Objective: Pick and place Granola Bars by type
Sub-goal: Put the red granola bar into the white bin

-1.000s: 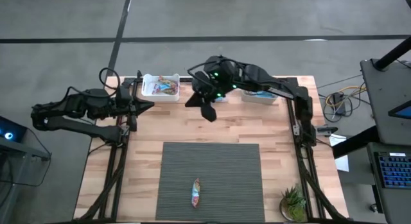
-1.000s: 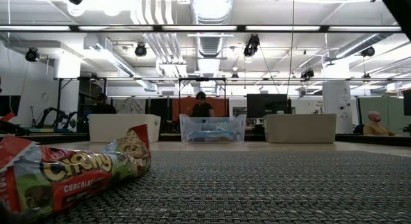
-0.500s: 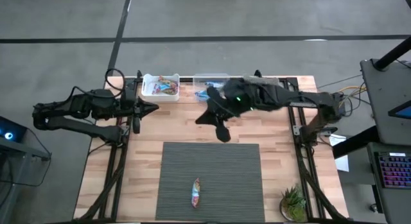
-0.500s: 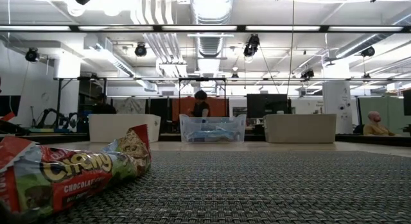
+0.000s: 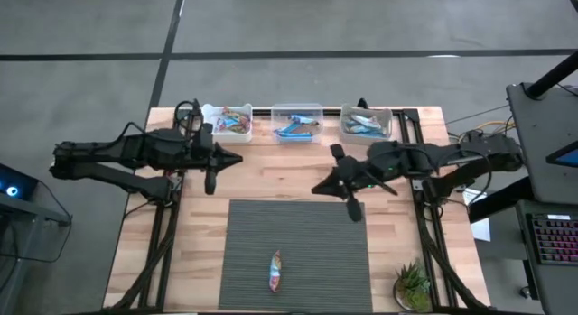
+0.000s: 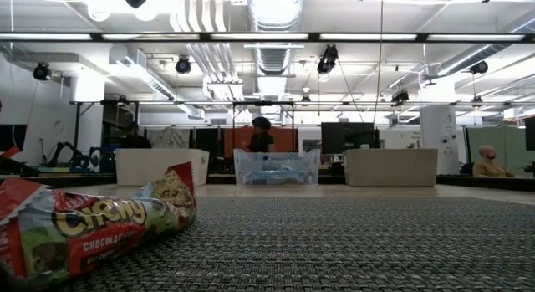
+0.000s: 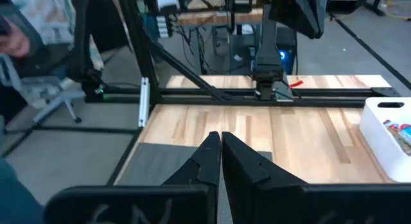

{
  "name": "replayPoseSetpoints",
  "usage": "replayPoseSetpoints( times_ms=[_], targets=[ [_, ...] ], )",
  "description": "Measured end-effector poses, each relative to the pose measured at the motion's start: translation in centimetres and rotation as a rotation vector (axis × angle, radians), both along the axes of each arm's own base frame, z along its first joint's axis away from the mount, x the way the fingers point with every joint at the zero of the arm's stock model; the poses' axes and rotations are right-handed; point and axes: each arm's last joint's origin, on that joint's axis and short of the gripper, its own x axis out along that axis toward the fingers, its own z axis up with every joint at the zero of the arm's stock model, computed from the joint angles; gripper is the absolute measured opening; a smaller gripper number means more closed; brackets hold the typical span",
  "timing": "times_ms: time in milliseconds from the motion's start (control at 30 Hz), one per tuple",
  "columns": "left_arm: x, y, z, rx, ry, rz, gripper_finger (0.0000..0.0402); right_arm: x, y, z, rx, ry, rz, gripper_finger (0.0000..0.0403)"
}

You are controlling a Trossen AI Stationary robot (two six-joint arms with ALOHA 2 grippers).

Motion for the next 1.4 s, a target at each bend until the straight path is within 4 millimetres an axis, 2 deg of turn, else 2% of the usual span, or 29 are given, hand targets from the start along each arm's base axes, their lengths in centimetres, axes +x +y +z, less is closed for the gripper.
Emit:
replayPoseSetpoints(
  times_ms=[333, 533, 733, 933, 1200, 1400],
  targets=[
    [1.1, -0.1, 0.2, -0.039, -0.04, -0.017, 0.0, -5.1, -0.9, -3.8, 0.109, -0.041, -0.03, 0.0009],
    [1.4, -0.2, 1.0, -0.045, -0.06, -0.019, 0.0, -7.9, -1.4, -5.9, 0.183, -0.024, -0.076, 0.0009],
    [2.2, -0.3, 2.0, -0.053, -0.07, -0.052, 0.0008, -9.6, -1.7, -6.6, 0.253, -0.033, -0.092, 0.0009],
    [3.9, -0.6, 3.0, -0.071, -0.073, -0.12, 0.0076, -10.4, -1.8, -6.4, 0.265, -0.058, -0.09, 0.0009],
    [7.5, -0.9, 2.7, -0.056, -0.006, -0.157, 0.0189, -10.6, -1.9, -6.2, 0.266, -0.071, -0.089, 0.0009],
    [10.5, -1.2, 2.6, -0.006, 0.04, -0.226, 0.0231, -10.6, -1.9, -6.2, 0.266, -0.068, -0.089, 0.0009]
  ],
)
